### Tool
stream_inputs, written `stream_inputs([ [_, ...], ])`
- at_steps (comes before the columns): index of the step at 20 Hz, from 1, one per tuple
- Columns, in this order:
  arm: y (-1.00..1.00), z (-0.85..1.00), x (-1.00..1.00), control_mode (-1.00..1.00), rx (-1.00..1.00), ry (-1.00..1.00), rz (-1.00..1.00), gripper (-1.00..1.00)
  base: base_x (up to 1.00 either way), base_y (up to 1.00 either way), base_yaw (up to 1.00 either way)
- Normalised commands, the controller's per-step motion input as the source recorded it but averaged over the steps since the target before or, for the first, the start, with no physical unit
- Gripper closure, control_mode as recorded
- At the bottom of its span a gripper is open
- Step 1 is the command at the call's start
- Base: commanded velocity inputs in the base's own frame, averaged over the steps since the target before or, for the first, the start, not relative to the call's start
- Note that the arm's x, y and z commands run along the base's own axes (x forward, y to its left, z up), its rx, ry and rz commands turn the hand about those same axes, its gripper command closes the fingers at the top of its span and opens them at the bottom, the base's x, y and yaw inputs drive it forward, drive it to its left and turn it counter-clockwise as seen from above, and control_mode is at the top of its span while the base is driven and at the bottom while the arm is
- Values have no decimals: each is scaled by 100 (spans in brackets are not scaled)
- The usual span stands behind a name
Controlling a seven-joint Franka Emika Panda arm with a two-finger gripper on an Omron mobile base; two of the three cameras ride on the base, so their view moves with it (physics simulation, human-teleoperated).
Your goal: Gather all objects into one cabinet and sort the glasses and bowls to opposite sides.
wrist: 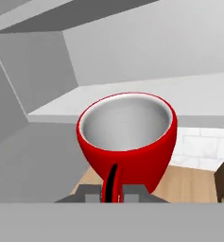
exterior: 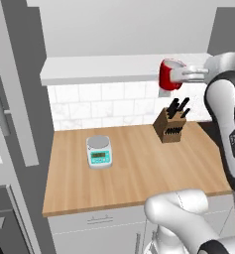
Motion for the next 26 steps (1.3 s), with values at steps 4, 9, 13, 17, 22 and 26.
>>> stream_inputs([
  [4,0,-19,-93,-100,-14,0,0,100,0,0,0],
  [9,0,-6,-81,-100,-2,0,-5,100,0,0,0],
  [13,9,0,-37,-100,0,0,-1,100,0,0,0],
  [17,0,-1,-37,-100,0,0,0,100,0,0,0],
  [22,0,0,-70,-100,0,0,0,100,0,0,0],
  [26,0,0,-61,-100,0,0,-2,100,0,0,0],
])
